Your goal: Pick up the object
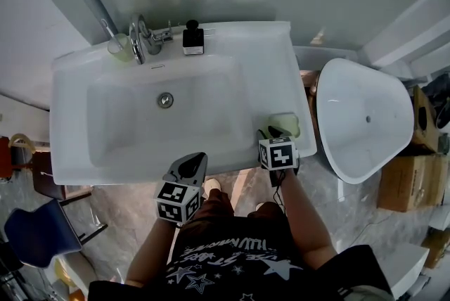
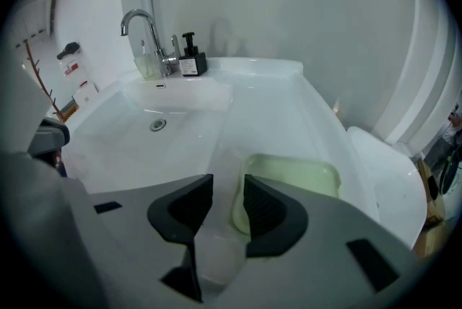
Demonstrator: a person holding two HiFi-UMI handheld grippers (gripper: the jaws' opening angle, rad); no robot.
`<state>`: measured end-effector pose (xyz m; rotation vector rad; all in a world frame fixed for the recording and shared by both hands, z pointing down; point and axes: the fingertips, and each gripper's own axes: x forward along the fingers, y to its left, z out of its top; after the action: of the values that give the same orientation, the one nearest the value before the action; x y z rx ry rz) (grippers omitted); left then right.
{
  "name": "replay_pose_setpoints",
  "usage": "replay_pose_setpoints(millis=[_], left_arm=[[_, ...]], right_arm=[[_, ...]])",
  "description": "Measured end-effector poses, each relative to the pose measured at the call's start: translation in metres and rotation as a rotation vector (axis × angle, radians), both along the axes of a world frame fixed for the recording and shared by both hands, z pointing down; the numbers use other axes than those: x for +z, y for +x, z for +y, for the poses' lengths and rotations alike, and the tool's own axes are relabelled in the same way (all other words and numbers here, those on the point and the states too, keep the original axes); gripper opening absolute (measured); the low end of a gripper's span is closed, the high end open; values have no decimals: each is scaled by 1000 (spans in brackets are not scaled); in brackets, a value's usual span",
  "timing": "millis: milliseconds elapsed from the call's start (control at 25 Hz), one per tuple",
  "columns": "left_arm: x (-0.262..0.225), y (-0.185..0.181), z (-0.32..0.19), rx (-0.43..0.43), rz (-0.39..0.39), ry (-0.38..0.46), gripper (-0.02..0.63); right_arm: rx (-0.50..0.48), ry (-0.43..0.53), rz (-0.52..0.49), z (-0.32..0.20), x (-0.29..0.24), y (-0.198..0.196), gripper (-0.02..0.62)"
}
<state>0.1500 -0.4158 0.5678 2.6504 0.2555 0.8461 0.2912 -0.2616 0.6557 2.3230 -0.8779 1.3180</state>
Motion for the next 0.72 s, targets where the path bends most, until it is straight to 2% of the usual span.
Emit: replay_pose_setpoints(millis=[440,520,560,720], left_arm=[[3,-7,-10,-6,6,-17,15],[2,-8,-11,-12,8,-17,15],[1,-8,-11,-15,10,-17,15],[-2,-7,-10,-28,19,-7,15]], right_arm=[[12,-105,-2,1,4,3,127],[23,-112,1,1,4,3,107],[32,-121,6,2,4,3,58],[42,-132,20,3,3,6,48]])
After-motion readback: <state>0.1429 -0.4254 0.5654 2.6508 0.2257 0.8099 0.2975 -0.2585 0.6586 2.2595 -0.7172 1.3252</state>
